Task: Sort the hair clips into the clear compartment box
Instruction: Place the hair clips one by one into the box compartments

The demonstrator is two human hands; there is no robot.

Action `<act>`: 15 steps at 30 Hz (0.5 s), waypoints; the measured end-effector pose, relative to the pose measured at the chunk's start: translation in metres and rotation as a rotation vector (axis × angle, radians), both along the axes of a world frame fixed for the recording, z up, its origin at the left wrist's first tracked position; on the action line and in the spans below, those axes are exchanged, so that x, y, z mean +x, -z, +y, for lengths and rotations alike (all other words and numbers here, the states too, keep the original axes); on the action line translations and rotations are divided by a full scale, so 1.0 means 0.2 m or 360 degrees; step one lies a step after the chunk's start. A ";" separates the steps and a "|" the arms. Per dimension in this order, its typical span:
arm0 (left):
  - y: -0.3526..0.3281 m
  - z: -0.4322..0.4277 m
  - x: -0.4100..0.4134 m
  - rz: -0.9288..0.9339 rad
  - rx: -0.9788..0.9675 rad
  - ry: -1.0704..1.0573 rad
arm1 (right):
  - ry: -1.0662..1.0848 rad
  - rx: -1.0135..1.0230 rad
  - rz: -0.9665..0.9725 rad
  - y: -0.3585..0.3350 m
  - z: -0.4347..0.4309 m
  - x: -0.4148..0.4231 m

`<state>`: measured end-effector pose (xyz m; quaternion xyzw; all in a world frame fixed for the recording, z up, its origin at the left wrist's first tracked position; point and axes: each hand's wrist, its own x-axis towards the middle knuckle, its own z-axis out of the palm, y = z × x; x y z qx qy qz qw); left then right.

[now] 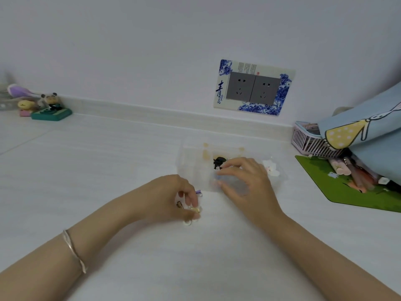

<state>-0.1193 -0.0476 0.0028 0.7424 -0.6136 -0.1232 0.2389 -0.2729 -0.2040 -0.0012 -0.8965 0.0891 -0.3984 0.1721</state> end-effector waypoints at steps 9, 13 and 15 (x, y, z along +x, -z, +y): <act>-0.10 0.05 0.13 0.0247 -0.0228 0.0033 | -0.0279 -0.0015 0.0612 0.09 0.07 0.06; -0.13 0.07 0.16 0.0310 -0.0423 -0.0090 | -0.0318 -0.0034 0.0699 0.10 0.07 0.06; -0.12 0.07 0.15 0.0333 -0.0513 -0.0115 | -0.0274 0.0045 0.0641 0.10 0.07 0.06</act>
